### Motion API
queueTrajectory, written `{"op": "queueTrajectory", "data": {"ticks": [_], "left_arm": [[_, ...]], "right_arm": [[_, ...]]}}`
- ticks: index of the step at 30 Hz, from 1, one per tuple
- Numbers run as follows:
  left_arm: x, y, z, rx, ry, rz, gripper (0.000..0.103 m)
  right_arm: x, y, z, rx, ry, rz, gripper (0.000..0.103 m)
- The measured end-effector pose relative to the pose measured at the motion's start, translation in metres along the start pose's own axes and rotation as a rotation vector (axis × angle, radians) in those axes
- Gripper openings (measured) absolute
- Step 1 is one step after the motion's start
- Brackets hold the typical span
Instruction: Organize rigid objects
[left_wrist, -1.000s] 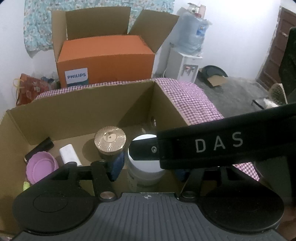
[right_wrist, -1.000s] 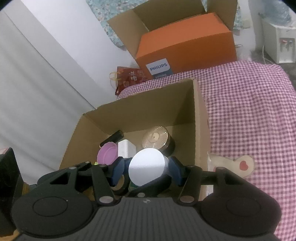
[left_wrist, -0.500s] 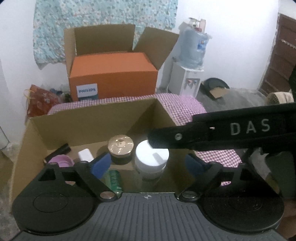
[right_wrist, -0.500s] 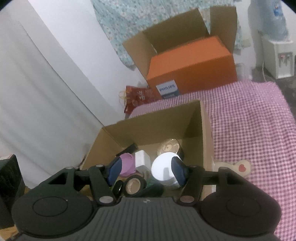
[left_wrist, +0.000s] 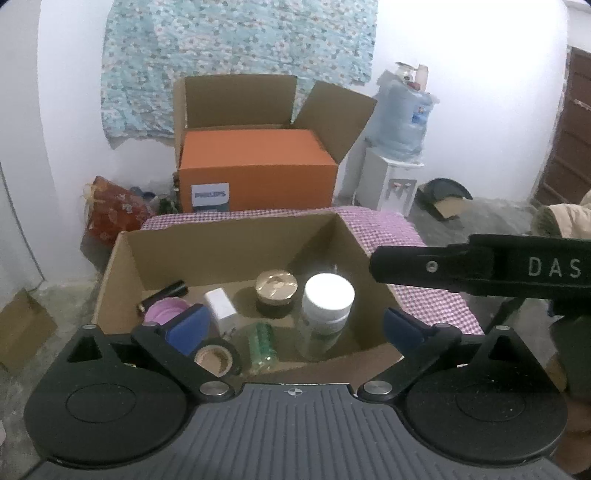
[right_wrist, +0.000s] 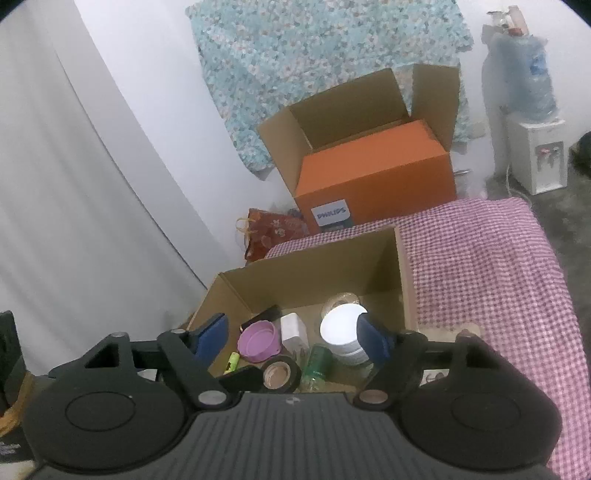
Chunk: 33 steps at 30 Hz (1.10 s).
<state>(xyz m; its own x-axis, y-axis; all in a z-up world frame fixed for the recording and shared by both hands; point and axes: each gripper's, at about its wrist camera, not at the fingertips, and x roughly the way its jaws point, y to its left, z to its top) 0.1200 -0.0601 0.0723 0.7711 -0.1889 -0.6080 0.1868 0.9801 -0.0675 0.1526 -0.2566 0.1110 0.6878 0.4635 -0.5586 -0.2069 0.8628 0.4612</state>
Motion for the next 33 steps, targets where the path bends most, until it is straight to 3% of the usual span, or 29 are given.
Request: {"op": "queueTrajectory", "data": {"ticks": [6, 17, 33], "left_arm": [[-0.012, 0.008, -0.008, -0.014, 0.006, 0.033, 0.103], [-0.026, 0.031, -0.024, -0.07, 0.03, 0.065, 0.103], [-0.018, 0.047, -0.043, -0.107, 0.08, 0.13, 0.103]], "right_arm": [[-0.011, 0.009, -0.012, -0.006, -0.024, -0.023, 0.094], [-0.023, 0.026, -0.03, -0.057, -0.046, -0.093, 0.101], [0.001, 0.037, -0.062, -0.138, 0.006, -0.245, 0.103]]}}
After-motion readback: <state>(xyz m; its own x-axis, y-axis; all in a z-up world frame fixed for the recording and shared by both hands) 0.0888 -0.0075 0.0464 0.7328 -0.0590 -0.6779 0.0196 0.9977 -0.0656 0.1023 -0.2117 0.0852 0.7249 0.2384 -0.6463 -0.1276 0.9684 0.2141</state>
